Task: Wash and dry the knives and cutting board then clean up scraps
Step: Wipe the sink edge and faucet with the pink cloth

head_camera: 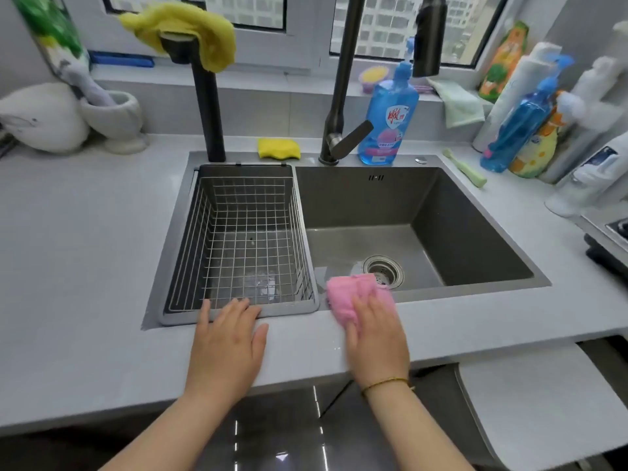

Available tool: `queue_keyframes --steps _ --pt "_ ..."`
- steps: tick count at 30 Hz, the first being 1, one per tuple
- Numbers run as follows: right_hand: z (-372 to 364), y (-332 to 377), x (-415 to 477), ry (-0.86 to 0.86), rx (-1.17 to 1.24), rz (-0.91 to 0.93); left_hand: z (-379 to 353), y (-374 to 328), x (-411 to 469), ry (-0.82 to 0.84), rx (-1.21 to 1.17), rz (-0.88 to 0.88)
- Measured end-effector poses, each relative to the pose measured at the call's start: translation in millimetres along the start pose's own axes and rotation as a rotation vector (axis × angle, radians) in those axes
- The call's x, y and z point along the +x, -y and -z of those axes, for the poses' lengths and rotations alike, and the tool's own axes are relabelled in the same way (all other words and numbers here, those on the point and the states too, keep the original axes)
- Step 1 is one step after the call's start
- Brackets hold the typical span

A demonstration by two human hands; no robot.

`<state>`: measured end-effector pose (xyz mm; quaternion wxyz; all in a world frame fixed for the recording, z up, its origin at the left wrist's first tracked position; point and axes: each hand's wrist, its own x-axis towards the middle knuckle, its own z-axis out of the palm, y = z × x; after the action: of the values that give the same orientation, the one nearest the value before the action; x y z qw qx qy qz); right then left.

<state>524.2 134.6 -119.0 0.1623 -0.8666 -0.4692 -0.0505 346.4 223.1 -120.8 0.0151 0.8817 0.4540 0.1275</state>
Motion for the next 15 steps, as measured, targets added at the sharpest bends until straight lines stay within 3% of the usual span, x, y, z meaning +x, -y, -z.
queue_keyframes --steps 2,4,8,10,12,15 --pt "3 20 -13 0.034 0.037 0.171 0 1 -1 0.012 -0.039 0.015" --pt "6 3 -10 -0.009 0.018 0.229 2 1 -1 0.035 -0.057 0.024" --pt "7 -24 4 -0.045 0.072 -0.066 5 6 -2 0.079 -0.063 -0.018" --pt "1 -11 0 -0.034 0.079 -0.161 10 14 -7 0.086 -0.192 -0.015" --pt "-7 9 -11 -0.093 0.089 -0.097 19 33 -12 0.044 -0.274 0.035" --pt "-15 45 -37 -0.159 0.192 0.154 31 71 -22 -0.087 -0.285 0.145"
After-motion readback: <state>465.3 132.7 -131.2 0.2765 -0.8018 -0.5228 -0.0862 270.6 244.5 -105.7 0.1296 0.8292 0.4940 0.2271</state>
